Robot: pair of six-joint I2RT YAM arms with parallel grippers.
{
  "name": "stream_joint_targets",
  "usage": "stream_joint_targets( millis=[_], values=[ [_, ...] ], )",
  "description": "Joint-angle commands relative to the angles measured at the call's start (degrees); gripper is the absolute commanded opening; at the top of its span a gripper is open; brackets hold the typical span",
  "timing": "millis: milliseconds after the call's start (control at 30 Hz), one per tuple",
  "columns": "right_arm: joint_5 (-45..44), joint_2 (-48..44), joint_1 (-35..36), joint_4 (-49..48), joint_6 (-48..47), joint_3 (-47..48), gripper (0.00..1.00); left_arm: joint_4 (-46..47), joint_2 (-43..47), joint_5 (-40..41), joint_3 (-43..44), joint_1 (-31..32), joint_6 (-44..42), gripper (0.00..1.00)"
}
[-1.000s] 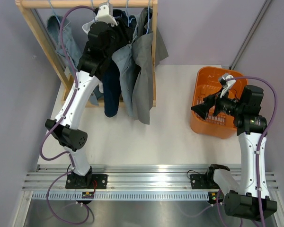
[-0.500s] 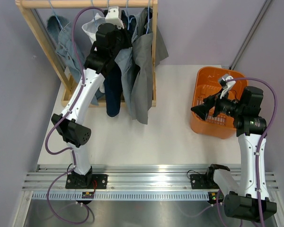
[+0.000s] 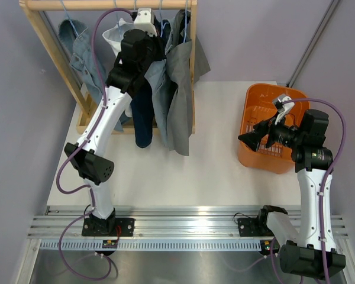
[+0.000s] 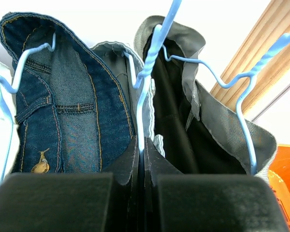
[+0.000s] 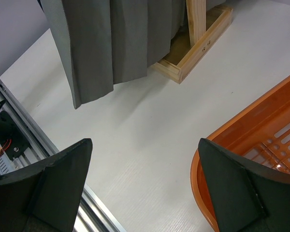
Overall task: Remove the skirt from the hanger
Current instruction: Pick up the hanger from the clothesline.
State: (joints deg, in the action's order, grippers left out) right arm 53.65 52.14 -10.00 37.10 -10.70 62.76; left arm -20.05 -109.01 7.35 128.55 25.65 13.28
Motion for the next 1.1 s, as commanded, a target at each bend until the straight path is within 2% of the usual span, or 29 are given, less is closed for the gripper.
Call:
stream_joint_targets(
  millis=[0,333,567,700,900,1067],
  values=[
    [1.2,-0.8,0.2,-1.9,0.5,-0.2,0.99,7.6,5.9,1.0,2.8,0.8,-1.1,0.00],
    [1.5,-0.8,0.2,-2.0,0.9,-0.5,1.00,8.5,9.2,0.1,1.5,0.8,0.0,0.00],
    [2.6,-0.9,0.2,-1.4,0.2,-0.4,0.99,8.4,12.1,0.7,-2.7,0.9,0.3,0.00],
    [6.0,-1.0,0.2,0.2,-1.9,-0.1,0.99,7.6,15.5,0.6,-7.0,0.9,1.0,0.00],
    [13.2,1.2,0.2,9.0,-9.6,2.5,0.99,4.7,23.9,-2.9,-16.4,0.9,1.4,0.00],
    [16.7,3.8,0.2,15.8,-16.1,5.0,0.99,0.9,33.3,-5.2,-28.6,1.0,1.0,0.00]
  ],
)
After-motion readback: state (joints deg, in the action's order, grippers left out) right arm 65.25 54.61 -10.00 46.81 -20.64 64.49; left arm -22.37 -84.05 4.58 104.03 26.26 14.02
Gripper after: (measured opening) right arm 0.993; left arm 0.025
